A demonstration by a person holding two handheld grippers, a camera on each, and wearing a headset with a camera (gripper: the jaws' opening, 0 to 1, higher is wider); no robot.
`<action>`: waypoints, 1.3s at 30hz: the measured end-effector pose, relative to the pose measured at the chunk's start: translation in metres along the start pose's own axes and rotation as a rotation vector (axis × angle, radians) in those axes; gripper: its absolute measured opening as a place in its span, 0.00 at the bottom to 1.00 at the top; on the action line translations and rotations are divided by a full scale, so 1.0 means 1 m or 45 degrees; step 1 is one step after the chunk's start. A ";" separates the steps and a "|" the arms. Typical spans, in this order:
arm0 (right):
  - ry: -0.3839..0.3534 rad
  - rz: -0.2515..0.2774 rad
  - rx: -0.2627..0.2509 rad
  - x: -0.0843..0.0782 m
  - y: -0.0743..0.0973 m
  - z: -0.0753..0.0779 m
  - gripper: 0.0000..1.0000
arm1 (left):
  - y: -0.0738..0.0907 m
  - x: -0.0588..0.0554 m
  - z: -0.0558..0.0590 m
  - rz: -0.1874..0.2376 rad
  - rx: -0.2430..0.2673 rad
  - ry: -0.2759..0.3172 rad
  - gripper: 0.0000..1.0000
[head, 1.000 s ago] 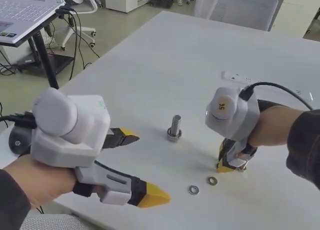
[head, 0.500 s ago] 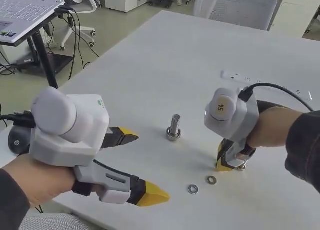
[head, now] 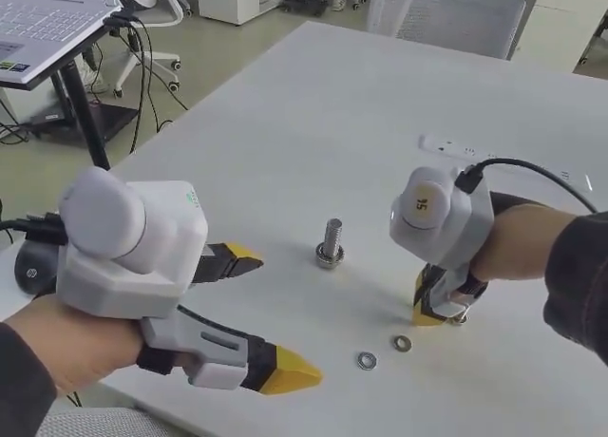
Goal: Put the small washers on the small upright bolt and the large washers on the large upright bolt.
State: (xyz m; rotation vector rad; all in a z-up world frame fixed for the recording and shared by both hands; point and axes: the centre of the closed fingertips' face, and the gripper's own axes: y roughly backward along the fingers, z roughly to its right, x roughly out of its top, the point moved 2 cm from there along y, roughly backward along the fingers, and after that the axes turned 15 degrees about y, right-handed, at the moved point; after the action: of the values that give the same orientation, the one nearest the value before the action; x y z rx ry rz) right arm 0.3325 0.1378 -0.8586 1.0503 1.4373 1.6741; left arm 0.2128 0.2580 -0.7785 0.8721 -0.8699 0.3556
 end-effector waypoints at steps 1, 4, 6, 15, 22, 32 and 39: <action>-0.009 0.011 -0.002 0.001 0.002 0.001 0.14 | 0.000 0.000 0.000 0.000 0.000 0.000 0.82; -0.014 0.022 -0.019 0.003 0.008 0.006 0.14 | 0.000 0.000 0.000 -0.002 -0.001 -0.003 0.82; -0.006 0.007 -0.021 0.000 0.008 0.006 0.14 | 0.000 0.000 0.000 -0.003 -0.001 -0.004 0.82; -0.009 -0.029 -0.001 -0.011 0.006 -0.002 0.16 | 0.000 0.001 -0.001 -0.002 -0.004 -0.006 0.82; -0.011 -0.032 -0.004 -0.011 0.004 -0.001 0.18 | 0.000 0.001 0.000 -0.003 -0.006 -0.007 0.82; -0.015 -0.036 0.013 -0.011 0.000 -0.004 0.17 | 0.001 0.001 0.000 0.004 -0.006 -0.003 0.82; -0.015 -0.034 0.014 -0.012 0.000 -0.004 0.15 | 0.001 0.000 0.001 0.005 -0.006 -0.002 0.82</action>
State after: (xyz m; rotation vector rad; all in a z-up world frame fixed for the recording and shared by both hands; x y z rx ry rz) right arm 0.3338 0.1252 -0.8608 1.0409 1.4484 1.6406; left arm 0.2124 0.2581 -0.7776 0.8668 -0.8734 0.3562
